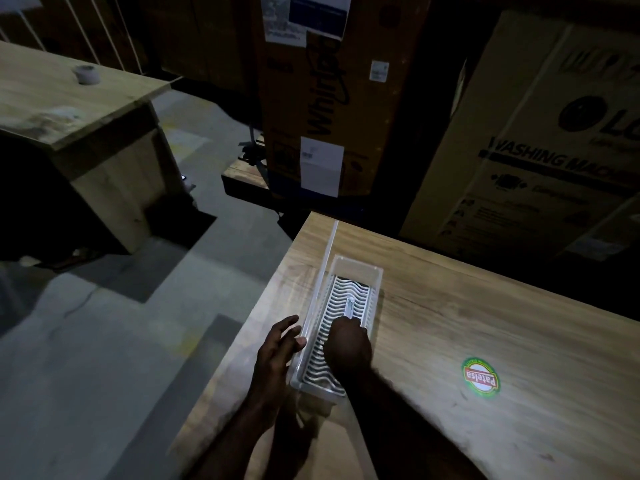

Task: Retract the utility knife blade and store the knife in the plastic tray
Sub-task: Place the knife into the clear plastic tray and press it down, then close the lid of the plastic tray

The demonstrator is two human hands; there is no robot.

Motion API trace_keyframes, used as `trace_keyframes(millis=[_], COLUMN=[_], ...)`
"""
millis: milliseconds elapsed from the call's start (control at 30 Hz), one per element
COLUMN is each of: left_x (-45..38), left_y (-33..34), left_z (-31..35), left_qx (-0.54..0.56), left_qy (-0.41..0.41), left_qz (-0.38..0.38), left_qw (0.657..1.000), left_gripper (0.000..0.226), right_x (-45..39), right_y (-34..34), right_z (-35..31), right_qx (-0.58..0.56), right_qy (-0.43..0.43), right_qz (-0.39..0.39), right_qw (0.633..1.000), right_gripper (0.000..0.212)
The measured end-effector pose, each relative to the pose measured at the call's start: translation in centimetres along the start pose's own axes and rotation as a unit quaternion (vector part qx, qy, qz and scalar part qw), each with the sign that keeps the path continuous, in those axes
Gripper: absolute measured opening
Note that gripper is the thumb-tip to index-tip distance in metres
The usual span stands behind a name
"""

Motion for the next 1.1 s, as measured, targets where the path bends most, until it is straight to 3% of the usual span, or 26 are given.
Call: trace_keyframes(millis=[67,167,333,500,667,833,967,1100], left_x=[0.0,0.1,0.2,0.3,0.7,1.3,1.5,2.4], left_y=[0.0,-0.1,0.0,0.2,0.4,0.8,1.2,2.5], left_z=[0.0,0.1,0.1,0.2,0.5,0.5,0.1,-0.2], left_qx=[0.001,0.0,0.0,-0.005,-0.013,-0.035,-0.098,-0.214], left_qy=[0.002,0.004,0.003,0.001,0.027,0.046,0.064,0.103], left_qz=[0.0,0.002,-0.001,-0.008,-0.021,-0.018,-0.017,-0.046], left_qw=[1.0,1.0,1.0,1.0,0.999,0.998,0.993,0.97], left_gripper=[0.048,0.05,0.052,0.048,0.044,0.054,0.056,0.057], right_x=[0.2,-0.2,-0.2,-0.5,-1.9,-3.8,-6.4,-3.9], right_y=[-0.8,-0.7,-0.8,-3.2,-5.8,-3.3,1.0,-2.5], right_z=[0.0,0.3,0.3,0.7,3.4,6.5,8.7,7.5], right_qx=[0.015,0.034,0.016,-0.086,-0.224,-0.348,-0.404,-0.462], right_qy=[0.012,0.005,0.006,0.036,0.125,0.202,0.216,0.216], right_qz=[-0.017,-0.029,-0.022,0.017,0.066,-0.056,-0.095,-0.111], right_qw=[1.0,0.999,1.0,0.995,0.964,0.914,0.884,0.853], right_gripper=[0.015,0.028,0.028,0.023,0.02,0.012,0.003,0.018])
Point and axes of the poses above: each hand's wrist, its own x-axis away from the middle knuckle, its own y-axis out of the palm, z = x × y, the point moved 1 cm from there along -x, towards the middle knuckle, and after that the axes turned 15 degrees about y, right-handed, at the moved point
